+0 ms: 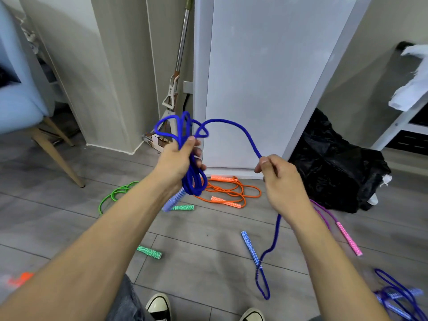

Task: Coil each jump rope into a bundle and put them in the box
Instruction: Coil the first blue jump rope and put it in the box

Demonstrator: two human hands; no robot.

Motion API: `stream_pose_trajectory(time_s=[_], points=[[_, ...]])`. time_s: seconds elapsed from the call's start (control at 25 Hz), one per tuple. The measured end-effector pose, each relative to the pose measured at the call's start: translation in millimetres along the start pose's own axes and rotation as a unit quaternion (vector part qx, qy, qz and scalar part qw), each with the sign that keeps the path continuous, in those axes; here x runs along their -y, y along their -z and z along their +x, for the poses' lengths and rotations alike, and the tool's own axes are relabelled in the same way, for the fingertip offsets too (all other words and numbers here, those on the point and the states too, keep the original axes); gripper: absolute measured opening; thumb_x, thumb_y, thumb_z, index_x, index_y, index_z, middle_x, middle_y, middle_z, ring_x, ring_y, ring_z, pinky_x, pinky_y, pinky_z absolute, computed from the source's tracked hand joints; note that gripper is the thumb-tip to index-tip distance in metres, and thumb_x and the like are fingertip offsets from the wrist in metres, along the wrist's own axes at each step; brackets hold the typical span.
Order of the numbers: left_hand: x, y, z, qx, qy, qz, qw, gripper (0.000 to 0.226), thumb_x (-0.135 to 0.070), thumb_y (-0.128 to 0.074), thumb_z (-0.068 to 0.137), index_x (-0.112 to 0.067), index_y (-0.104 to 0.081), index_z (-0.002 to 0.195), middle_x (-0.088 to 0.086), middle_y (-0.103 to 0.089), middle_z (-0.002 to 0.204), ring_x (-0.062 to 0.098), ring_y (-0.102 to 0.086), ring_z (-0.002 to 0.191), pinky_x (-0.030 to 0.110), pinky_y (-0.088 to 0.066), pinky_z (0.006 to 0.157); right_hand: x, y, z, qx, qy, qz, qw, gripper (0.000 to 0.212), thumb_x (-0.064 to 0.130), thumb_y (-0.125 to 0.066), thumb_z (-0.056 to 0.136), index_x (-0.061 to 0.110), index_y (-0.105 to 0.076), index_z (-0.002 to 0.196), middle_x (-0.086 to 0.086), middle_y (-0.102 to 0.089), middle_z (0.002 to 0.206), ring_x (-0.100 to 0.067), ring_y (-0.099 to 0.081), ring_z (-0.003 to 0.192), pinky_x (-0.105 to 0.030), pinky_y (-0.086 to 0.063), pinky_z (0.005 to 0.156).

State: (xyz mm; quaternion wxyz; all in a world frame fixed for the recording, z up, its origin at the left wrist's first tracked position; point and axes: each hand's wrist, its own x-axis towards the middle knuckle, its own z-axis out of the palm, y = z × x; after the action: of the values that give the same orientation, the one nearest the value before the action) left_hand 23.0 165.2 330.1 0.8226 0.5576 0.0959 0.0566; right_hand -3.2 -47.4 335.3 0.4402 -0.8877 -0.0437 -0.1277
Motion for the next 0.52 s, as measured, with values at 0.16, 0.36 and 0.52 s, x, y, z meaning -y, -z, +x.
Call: stream_pose_trajectory(time_s=[0.16, 0.36, 0.52], points=[[19, -28, -28, 0.091, 0.066, 0.045, 0.993, 0.019, -0.017, -0.049, 0.103, -0.002, -0.06, 0.101, 0.008, -0.066, 0.079, 0.013, -0.051, 0.046, 0.029, -0.053, 0.051, 15, -24, -11, 0.066, 0.013, -0.019, 0.998, 0.024, 0.024, -0.037, 0.105, 0.02, -0.056, 0.091, 0.014, -0.054, 0.066, -0.003, -0.05, 0.062, -0.028, -0.038, 0.061], [30, -36, -36, 0.087, 0.031, 0.149, 0.984, 0.028, -0.024, -0.053, 0.101, 0.003, -0.061, 0.106, 0.015, -0.06, 0.076, 0.018, -0.057, 0.058, 0.024, -0.052, 0.053, 16, -33, -21, 0.133, 0.064, -0.12, 0.982, 0.026, 0.035, -0.026, 0.106, 0.025, -0.045, 0.092, 0.006, -0.066, 0.082, -0.019, -0.061, 0.078, -0.043, -0.05, 0.07], [33, -31, -36, 0.102, -0.017, 0.245, 0.964, 0.027, -0.028, -0.055, 0.1, -0.002, -0.059, 0.094, 0.005, -0.059, 0.063, 0.014, -0.056, 0.052, 0.026, -0.049, 0.053, 16, -34, -22, 0.139, 0.079, -0.151, 0.975, 0.025, 0.032, -0.029, 0.105, 0.027, -0.049, 0.09, 0.011, -0.061, 0.075, -0.018, -0.056, 0.073, -0.038, -0.043, 0.061]])
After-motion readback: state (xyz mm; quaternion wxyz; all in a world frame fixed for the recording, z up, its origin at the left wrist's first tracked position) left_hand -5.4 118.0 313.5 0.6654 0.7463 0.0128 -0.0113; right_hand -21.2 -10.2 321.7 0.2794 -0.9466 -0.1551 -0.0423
